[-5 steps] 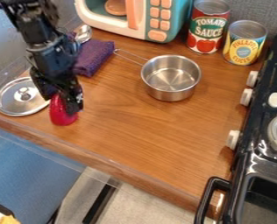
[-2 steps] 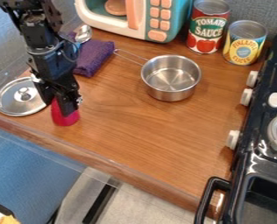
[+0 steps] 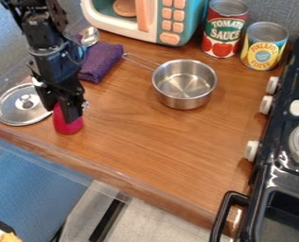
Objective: Put the red object in the silver pot.
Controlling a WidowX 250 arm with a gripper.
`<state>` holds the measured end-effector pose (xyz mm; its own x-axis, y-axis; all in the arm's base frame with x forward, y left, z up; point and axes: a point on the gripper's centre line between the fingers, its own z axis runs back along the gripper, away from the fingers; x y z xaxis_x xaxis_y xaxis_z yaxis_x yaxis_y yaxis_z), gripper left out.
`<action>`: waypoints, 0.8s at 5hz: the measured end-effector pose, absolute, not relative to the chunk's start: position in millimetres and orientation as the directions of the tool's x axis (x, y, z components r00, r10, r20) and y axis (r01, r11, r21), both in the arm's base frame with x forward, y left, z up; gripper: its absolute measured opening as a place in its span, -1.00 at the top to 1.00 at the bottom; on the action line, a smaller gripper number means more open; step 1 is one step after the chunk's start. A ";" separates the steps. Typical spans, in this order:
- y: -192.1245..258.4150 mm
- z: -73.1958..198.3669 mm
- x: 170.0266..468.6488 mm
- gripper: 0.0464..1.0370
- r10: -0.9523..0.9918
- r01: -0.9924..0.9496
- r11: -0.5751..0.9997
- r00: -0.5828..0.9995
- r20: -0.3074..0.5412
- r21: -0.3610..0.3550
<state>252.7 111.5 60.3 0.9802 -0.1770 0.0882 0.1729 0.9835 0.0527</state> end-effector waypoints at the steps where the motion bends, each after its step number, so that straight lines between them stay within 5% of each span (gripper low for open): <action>1: 82.6 106.5 280.5 -0.20 -0.208 0.204 0.978 0.957 0.201 0.039; 3: 25.8 145.4 323.4 -0.20 -0.270 0.277 0.961 0.915 0.298 0.021; 4: 13.5 123.7 347.2 -0.20 -0.258 0.264 0.964 0.933 0.250 0.011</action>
<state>347.2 13.5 123.7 0.9331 -0.2583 0.2500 0.2639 0.9645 0.0114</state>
